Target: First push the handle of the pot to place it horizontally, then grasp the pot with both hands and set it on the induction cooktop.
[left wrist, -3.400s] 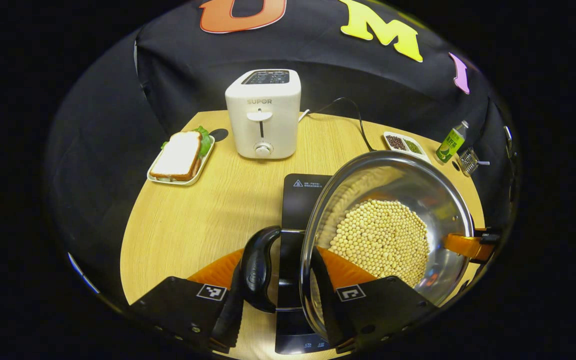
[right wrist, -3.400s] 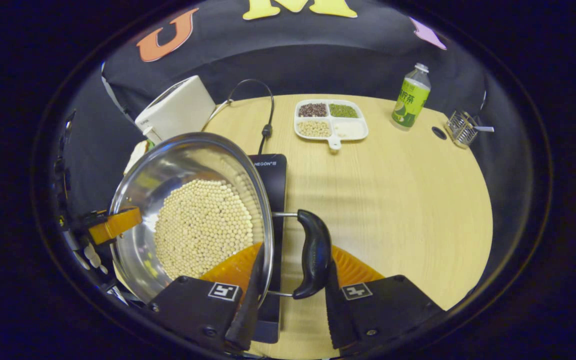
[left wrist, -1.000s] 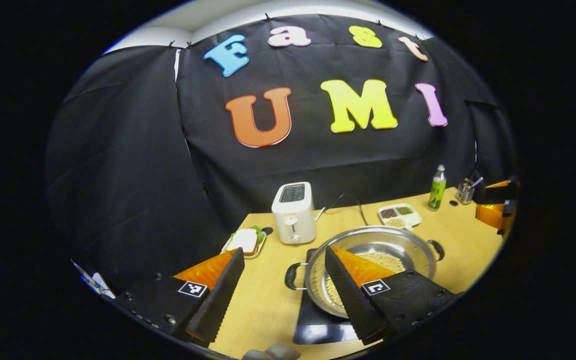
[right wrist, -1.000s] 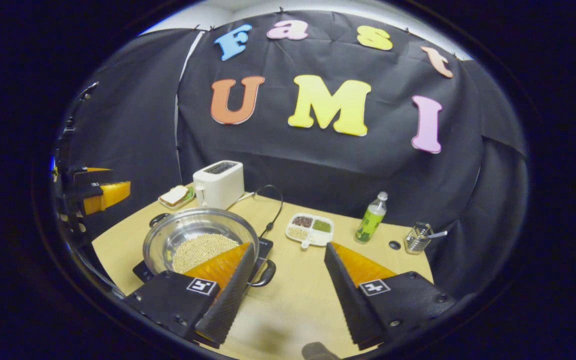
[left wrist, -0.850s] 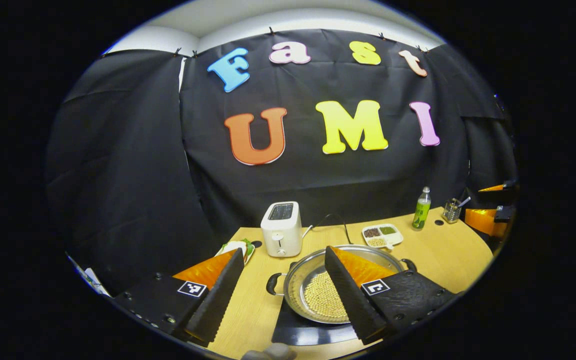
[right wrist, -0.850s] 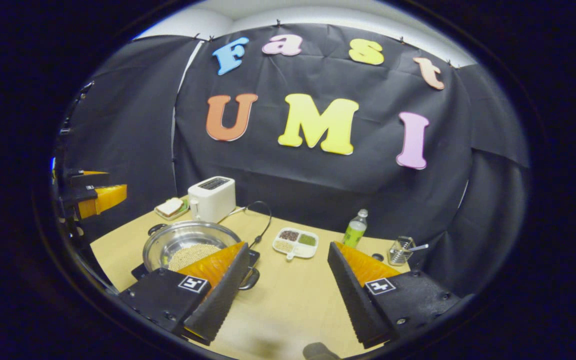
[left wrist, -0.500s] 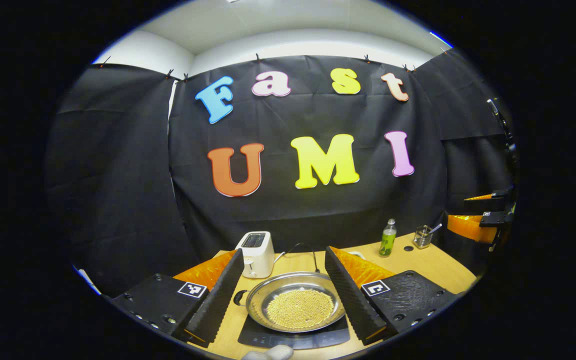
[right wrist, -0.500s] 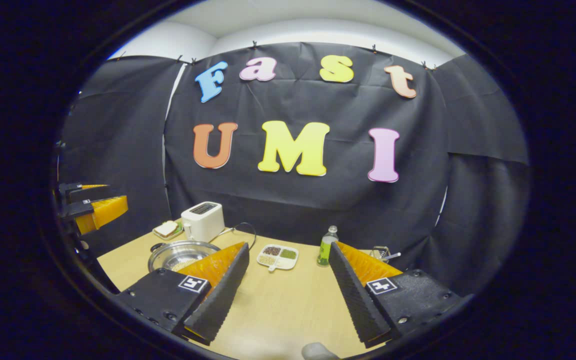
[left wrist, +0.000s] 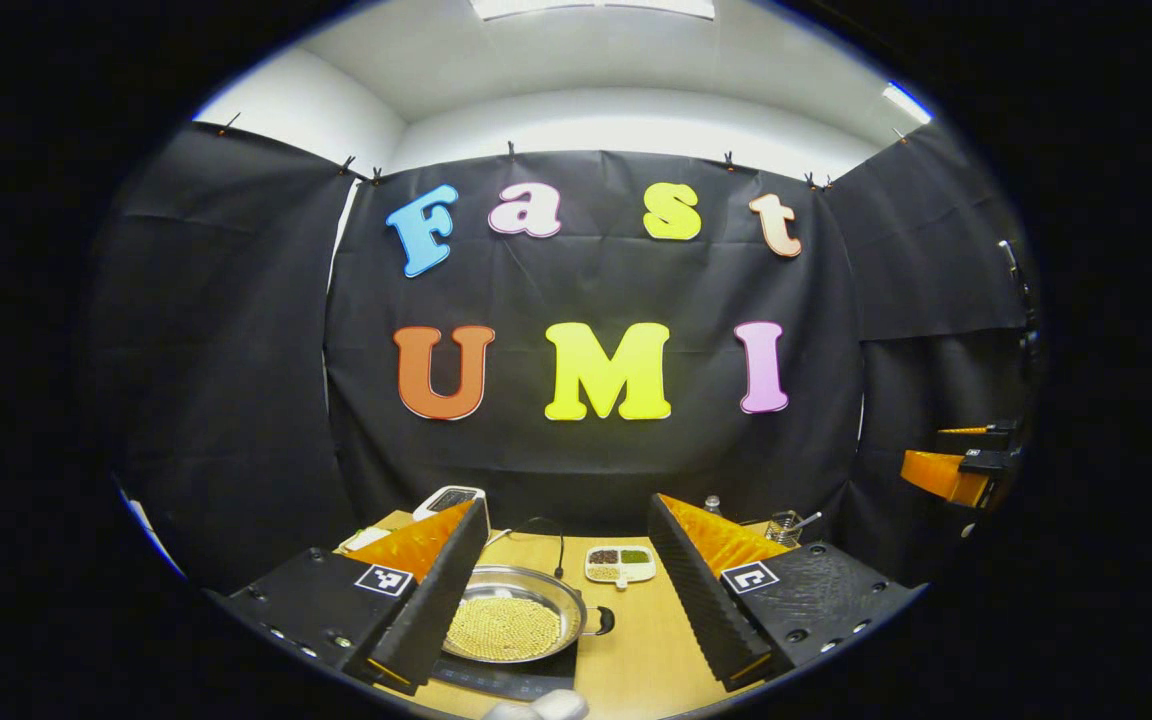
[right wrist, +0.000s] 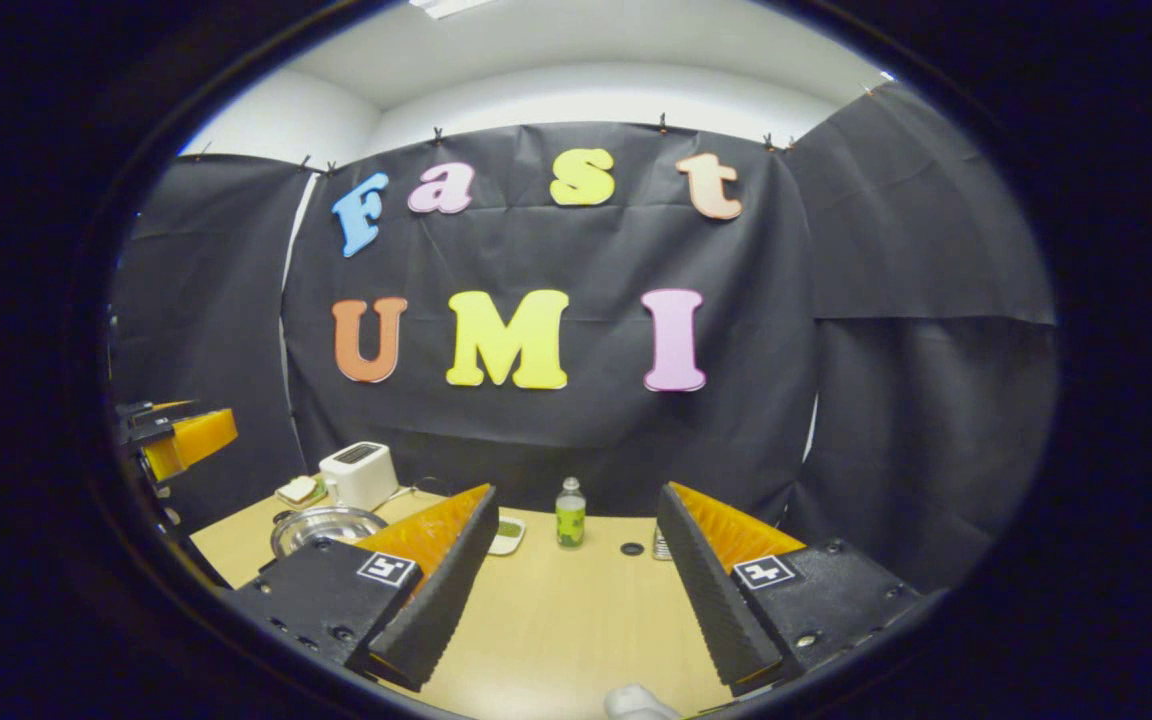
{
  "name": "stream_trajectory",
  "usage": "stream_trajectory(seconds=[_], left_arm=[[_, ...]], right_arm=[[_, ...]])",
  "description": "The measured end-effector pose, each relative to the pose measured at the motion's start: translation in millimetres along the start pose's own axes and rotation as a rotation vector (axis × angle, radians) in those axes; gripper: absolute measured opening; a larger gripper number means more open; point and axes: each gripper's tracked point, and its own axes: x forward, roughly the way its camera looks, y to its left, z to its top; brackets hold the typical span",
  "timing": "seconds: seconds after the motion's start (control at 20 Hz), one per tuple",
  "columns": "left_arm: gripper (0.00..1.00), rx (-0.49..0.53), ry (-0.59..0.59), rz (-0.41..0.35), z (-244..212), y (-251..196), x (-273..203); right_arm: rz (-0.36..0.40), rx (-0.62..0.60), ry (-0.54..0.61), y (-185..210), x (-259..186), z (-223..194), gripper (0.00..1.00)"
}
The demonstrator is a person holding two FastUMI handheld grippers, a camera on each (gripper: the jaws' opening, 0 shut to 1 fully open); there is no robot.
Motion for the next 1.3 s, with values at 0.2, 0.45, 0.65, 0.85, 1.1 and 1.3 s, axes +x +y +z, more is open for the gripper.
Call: stream_trajectory(seconds=[0.2,0.45,0.65,0.85,1.1,1.3], left_arm=[[0.96,-0.041,-0.01,-0.03,9.8,-37.9,-16.1],[0.96,-0.032,-0.012,0.002,9.8,-49.0,-27.7],[0.96,-0.017,-0.014,0.037,13.5,-42.1,-30.0],[0.96,-0.028,-0.038,0.031,20.6,-37.4,-27.7],[0.96,0.002,-0.042,0.025,21.7,-25.0,-15.2],[0.96,-0.011,-0.041,-0.006,28.1,-17.8,0.3]], right_arm=[[-0.03,0.005,-0.024,-34.0,-21.7,5.9,1.0],[-0.014,0.044,0.031,-42.8,-23.6,-8.5,1.0],[0.02,0.067,0.034,-36.7,-19.6,-7.9,1.0],[0.012,0.048,0.017,-38.8,-17.0,-2.3,1.0],[-0.033,0.036,-0.009,-36.9,-12.4,11.1,1.0],[-0.058,0.034,-0.01,-27.6,-7.8,19.8,1.0]])
